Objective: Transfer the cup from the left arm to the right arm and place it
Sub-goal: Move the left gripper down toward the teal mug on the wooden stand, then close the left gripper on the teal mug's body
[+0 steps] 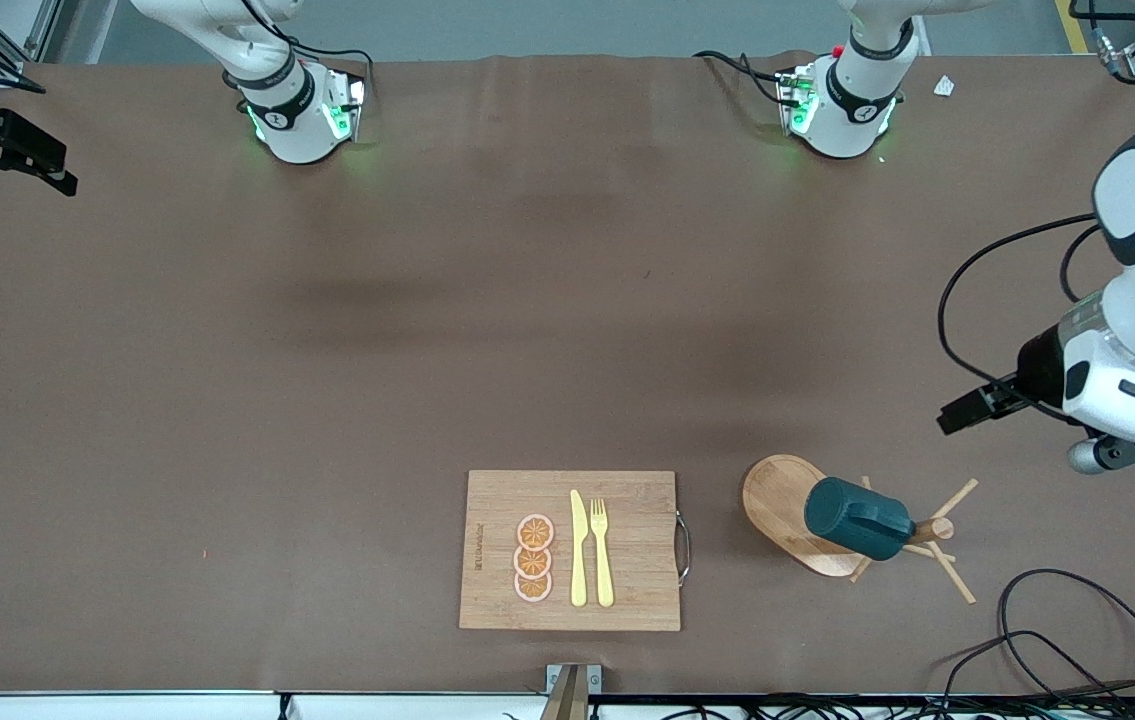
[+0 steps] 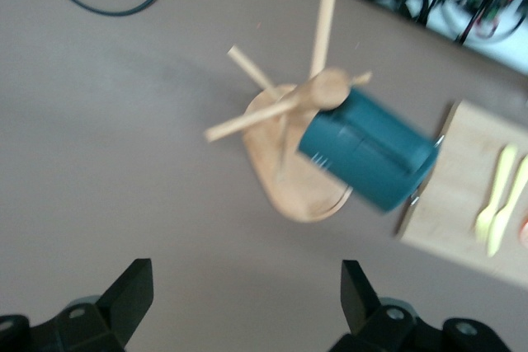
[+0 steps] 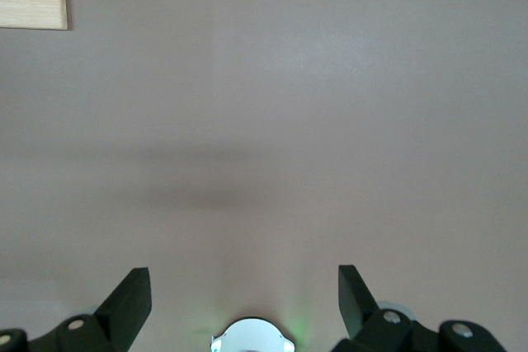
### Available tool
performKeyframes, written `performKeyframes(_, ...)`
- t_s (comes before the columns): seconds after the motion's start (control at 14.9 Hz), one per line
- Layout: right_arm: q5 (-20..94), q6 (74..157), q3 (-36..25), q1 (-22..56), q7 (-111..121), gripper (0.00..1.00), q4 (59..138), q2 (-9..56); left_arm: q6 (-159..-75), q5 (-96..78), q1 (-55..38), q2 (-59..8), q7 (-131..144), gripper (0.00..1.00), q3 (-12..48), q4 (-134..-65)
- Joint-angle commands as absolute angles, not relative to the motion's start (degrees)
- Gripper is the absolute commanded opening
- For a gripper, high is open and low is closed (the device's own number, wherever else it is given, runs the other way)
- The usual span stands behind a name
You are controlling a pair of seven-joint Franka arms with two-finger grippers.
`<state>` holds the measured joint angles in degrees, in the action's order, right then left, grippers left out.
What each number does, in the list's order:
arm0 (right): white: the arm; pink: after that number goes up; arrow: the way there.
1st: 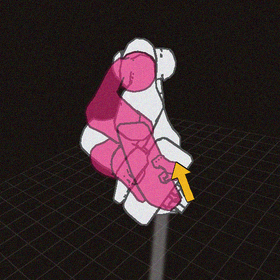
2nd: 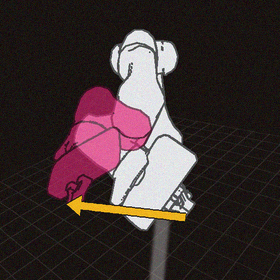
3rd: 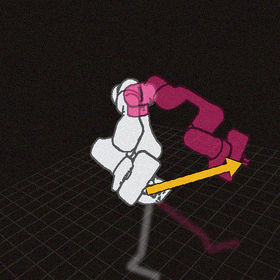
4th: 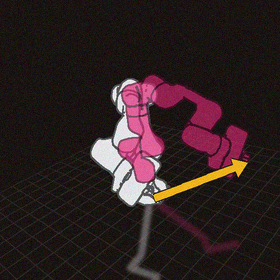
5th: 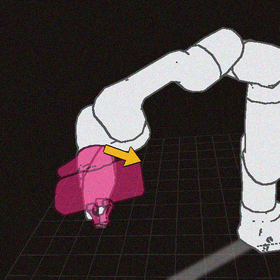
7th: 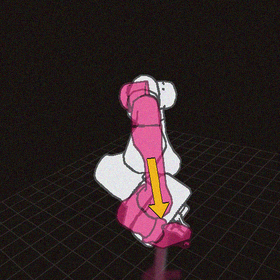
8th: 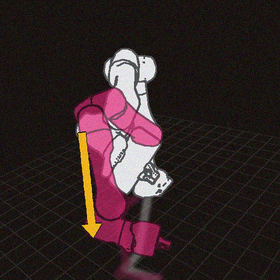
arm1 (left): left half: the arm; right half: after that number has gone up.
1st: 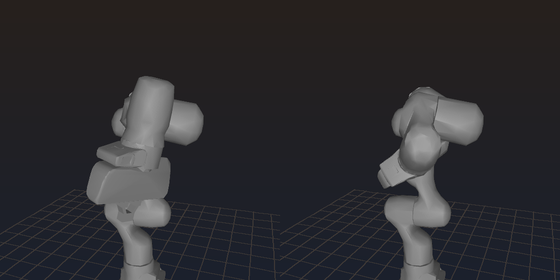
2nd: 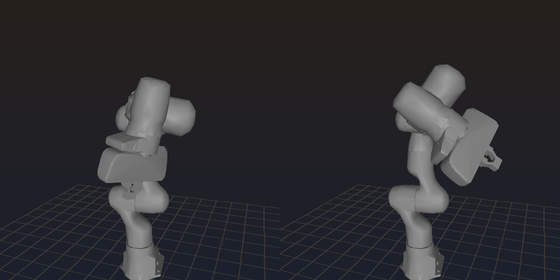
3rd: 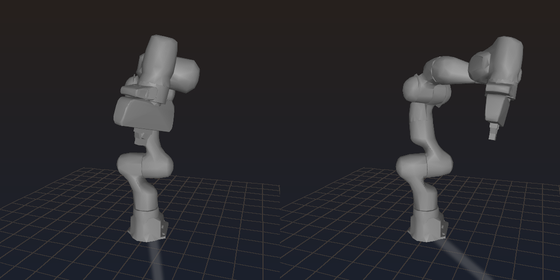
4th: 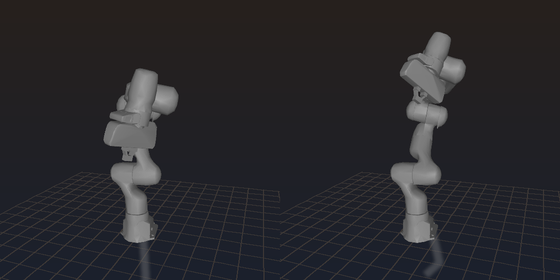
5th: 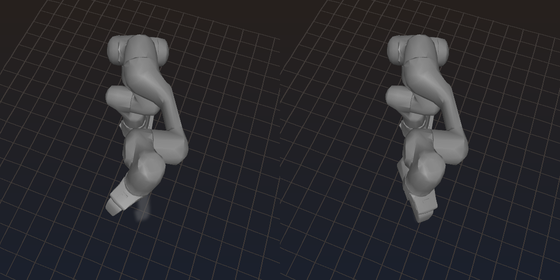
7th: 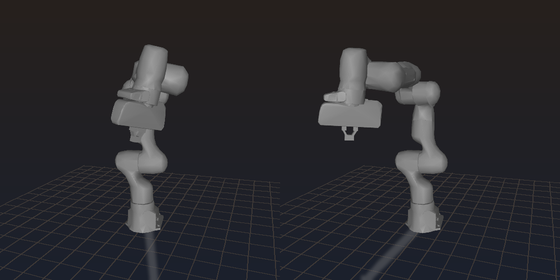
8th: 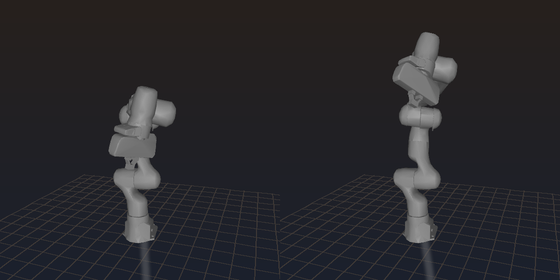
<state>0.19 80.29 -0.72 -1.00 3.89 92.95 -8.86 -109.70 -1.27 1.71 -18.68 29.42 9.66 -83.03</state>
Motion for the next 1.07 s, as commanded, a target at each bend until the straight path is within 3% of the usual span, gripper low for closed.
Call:
performKeyframes(0.0, -0.35, 80.68, 0.18, -2.02, 4.57, 1.0, 94.48, -10.46, -114.15, -2.2, 1.5, -21.7, 33.13, 1.0, 9.67, -81.48)
performKeyframes(0.67, -0.35, 80.68, 0.18, -2.02, 4.48, 1.0, 93.69, -10.37, -120.06, -2.63, -2.55, -26.01, 59.85, 0.99, 9.93, -78.49)
performKeyframes(0.94, -0.35, 80.6, 0.18, -2.02, 4.31, 1.0, 92.38, -10.2, -120.32, -3.96, -3.08, -27.94, 70.19, 0.71, 9.93, -78.4)
performKeyframes(1.0, -0.35, 80.6, 0.18, -2.02, 4.31, 1.0, 92.2, -10.02, -120.58, -3.96, -3.08, -28.38, 72.05, 0.69, 9.93, -78.22)
